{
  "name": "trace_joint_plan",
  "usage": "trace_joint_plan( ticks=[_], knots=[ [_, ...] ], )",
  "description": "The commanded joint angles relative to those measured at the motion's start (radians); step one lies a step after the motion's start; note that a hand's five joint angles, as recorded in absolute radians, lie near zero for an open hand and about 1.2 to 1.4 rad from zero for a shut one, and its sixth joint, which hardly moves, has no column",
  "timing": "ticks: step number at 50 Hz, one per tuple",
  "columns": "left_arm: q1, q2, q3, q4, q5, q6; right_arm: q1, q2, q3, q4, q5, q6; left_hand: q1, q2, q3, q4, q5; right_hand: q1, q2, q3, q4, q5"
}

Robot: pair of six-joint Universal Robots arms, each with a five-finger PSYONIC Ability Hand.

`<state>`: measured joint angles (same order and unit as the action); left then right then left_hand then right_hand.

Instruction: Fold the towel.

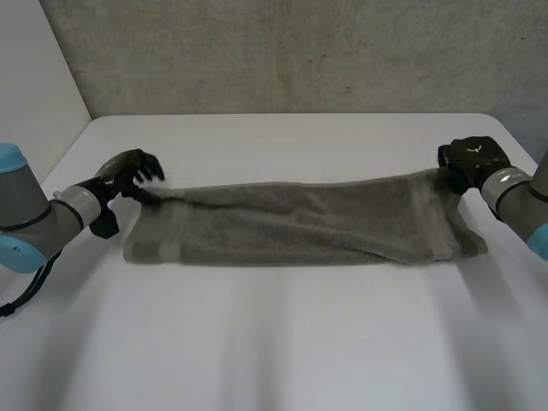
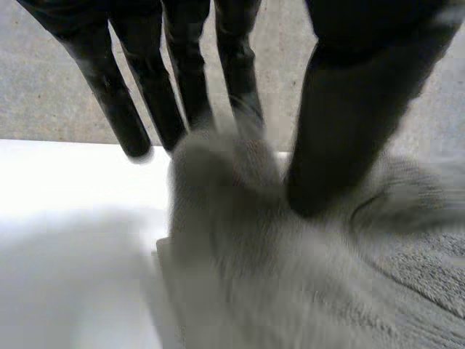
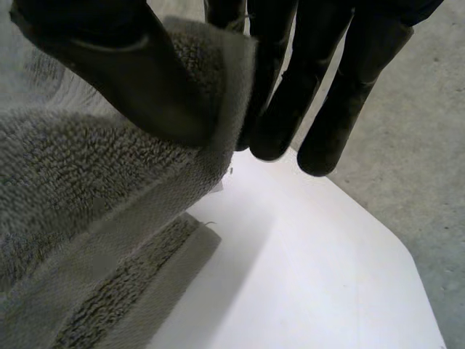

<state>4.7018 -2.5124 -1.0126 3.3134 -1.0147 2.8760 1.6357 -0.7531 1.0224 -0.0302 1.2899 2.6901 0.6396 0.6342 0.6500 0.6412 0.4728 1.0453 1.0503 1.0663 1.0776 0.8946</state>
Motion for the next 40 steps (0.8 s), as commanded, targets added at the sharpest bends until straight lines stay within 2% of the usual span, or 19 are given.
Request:
trace_joint_plan(
  ticks=[1, 4, 6, 9, 11, 12, 13, 19, 21, 22, 24, 25, 26, 27, 29, 30, 32, 35, 40],
  knots=[
    [-0.012, 0.013, 0.000, -0.002, -0.004, -0.009, 0.004, 0.001, -0.001, 0.004, -0.001, 0.007, -0.453, -0.447, -0.463, -0.454, -0.460, -0.871, -0.876, -0.892, -0.903, -0.895],
    [-0.017, 0.044, -0.006, -0.008, -0.004, -0.007, 0.003, -0.038, 0.001, 0.004, -0.004, 0.060, -0.452, -0.447, -0.463, -0.454, -0.460, -0.871, -0.876, -0.892, -0.903, -0.895],
    [-0.017, 0.076, -0.015, -0.011, -0.004, -0.007, -0.007, -0.130, 0.019, 0.000, -0.009, 0.143, -0.452, -0.447, -0.463, -0.454, -0.460, -0.871, -0.876, -0.892, -0.903, -0.895],
    [-0.017, 0.168, -0.072, -0.009, -0.002, 0.005, -0.008, -0.184, 0.041, -0.008, -0.011, 0.177, -0.447, -0.441, -0.457, -0.448, -0.454, -0.871, -0.876, -0.892, -0.903, -0.895],
    [-0.015, 0.228, -0.115, 0.000, -0.001, 0.006, -0.013, -0.303, 0.114, -0.045, -0.018, 0.215, -0.435, -0.430, -0.445, -0.436, -0.443, -0.871, -0.876, -0.892, -0.903, -0.895],
    [-0.014, 0.292, -0.162, 0.003, 0.001, 0.006, -0.013, -0.304, 0.114, -0.045, -0.018, 0.215, -0.429, -0.424, -0.439, -0.431, -0.437, -0.871, -0.876, -0.892, -0.903, -0.895],
    [-0.011, 0.353, -0.211, 0.015, 0.002, 0.008, -0.014, -0.363, 0.160, -0.074, -0.020, 0.220, -0.420, -0.415, -0.431, -0.422, -0.428, -0.871, -0.876, -0.892, -0.903, -0.895],
    [-0.008, 0.500, -0.382, 0.092, -0.001, 0.040, -0.014, -0.517, 0.355, -0.099, -0.043, 0.195, -0.370, -0.365, -0.381, -0.372, -0.378, -0.871, -0.876, -0.892, -0.903, -0.895],
    [-0.012, 0.553, -0.490, 0.136, -0.001, 0.100, -0.017, -0.528, 0.404, -0.088, -0.064, 0.176, -0.309, -0.304, -0.319, -0.311, -0.317, -0.871, -0.876, -0.892, -0.903, -0.895],
    [-0.012, 0.553, -0.491, 0.136, -0.001, 0.100, -0.025, -0.537, 0.460, -0.083, -0.087, 0.146, -0.309, -0.303, -0.319, -0.310, -0.316, -0.771, -0.776, -0.792, -0.803, -0.795],
    [-0.014, 0.563, -0.584, 0.156, -0.002, 0.208, -0.037, -0.538, 0.514, -0.086, -0.102, 0.107, -0.236, -0.230, -0.246, -0.237, -0.243, -0.703, -0.708, -0.724, -0.735, -0.726],
    [-0.014, 0.563, -0.584, 0.156, -0.002, 0.209, -0.037, -0.539, 0.515, -0.086, -0.103, 0.106, -0.235, -0.230, -0.246, -0.237, -0.243, -0.702, -0.707, -0.723, -0.734, -0.726],
    [-0.014, 0.558, -0.618, 0.162, -0.002, 0.280, -0.059, -0.535, 0.571, -0.091, -0.113, 0.050, -0.212, -0.207, -0.222, -0.214, -0.220, -0.696, -0.701, -0.717, -0.728, -0.720],
    [-0.014, 0.558, -0.618, 0.163, -0.002, 0.281, -0.059, -0.535, 0.571, -0.091, -0.113, 0.050, -0.212, -0.206, -0.222, -0.213, -0.220, -0.696, -0.701, -0.717, -0.728, -0.720],
    [-0.015, 0.520, -0.661, 0.163, -0.005, 0.420, -0.097, -0.505, 0.648, -0.097, -0.116, -0.070, -0.212, -0.206, -0.222, -0.213, -0.220, -0.699, -0.704, -0.720, -0.731, -0.723],
    [-0.015, 0.520, -0.661, 0.163, -0.005, 0.421, -0.097, -0.505, 0.648, -0.097, -0.116, -0.070, -0.212, -0.206, -0.222, -0.213, -0.220, -0.699, -0.704, -0.720, -0.731, -0.723],
    [-0.011, 0.456, -0.661, 0.156, -0.010, 0.531, -0.118, -0.425, 0.671, -0.129, -0.115, -0.142, -0.209, -0.203, -0.219, -0.210, -0.217, -0.696, -0.701, -0.717, -0.728, -0.720],
    [-0.009, 0.399, -0.649, 0.166, -0.033, 0.578, -0.125, -0.391, 0.674, -0.151, -0.109, -0.171, -0.209, -0.203, -0.219, -0.210, -0.217, -0.693, -0.698, -0.714, -0.725, -0.717],
    [-0.012, 0.324, -0.604, 0.181, -0.090, 0.579, -0.137, -0.304, 0.662, -0.204, -0.109, -0.197, -0.209, -0.203, -0.219, -0.210, -0.217, -0.602, -0.607, -0.623, -0.635, -0.626]
  ],
)
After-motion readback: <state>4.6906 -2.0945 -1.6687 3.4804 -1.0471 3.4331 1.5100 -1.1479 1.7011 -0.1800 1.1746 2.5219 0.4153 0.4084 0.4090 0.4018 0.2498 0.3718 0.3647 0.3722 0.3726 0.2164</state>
